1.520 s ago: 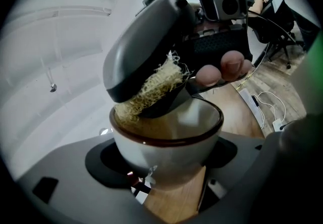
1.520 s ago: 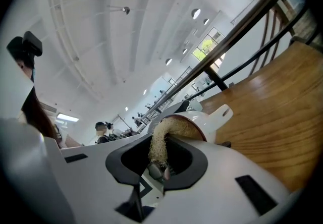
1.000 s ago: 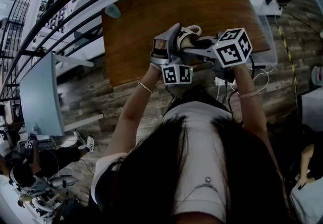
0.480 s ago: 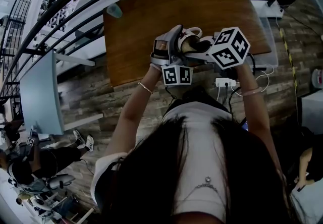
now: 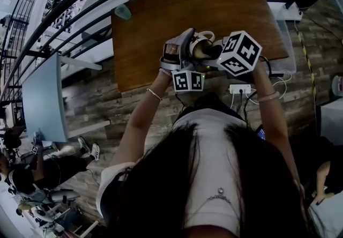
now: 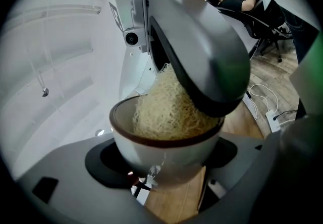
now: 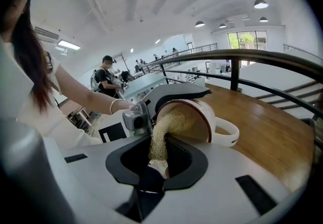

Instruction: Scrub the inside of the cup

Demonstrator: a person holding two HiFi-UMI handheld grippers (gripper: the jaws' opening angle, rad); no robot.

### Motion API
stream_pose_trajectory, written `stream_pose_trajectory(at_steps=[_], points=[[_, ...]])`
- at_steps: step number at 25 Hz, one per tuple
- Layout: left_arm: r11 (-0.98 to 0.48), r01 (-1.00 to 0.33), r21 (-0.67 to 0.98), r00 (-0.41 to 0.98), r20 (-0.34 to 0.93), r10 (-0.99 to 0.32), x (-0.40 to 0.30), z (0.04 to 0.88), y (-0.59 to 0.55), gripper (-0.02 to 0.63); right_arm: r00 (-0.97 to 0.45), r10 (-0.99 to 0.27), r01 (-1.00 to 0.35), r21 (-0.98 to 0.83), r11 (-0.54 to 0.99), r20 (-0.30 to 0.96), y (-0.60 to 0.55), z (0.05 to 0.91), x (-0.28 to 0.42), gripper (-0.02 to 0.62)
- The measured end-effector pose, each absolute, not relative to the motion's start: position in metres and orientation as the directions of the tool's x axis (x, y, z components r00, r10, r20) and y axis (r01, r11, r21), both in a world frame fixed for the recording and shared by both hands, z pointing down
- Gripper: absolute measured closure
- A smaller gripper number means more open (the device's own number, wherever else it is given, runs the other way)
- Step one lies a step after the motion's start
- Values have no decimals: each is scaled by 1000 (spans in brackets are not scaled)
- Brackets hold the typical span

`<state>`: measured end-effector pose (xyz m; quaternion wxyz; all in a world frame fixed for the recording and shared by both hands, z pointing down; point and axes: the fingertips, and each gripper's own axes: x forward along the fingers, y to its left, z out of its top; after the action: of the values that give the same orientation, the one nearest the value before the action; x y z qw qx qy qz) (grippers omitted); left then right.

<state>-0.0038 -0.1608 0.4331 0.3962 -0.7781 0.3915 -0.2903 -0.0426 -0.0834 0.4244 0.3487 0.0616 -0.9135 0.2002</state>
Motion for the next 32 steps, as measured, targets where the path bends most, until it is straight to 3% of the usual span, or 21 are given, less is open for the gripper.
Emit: stream_pose_trajectory(at_steps=[16,32], points=[[-377,-363,-852,509,157,-846,-1,436,-165,195,-602,-40,-235,-128,963,798,-88,436,-31,515],[-378,-389,-840,535,128,-835,11,430,-161,195,-785,20,-282,-387,878,619,-85,422,-33,515]])
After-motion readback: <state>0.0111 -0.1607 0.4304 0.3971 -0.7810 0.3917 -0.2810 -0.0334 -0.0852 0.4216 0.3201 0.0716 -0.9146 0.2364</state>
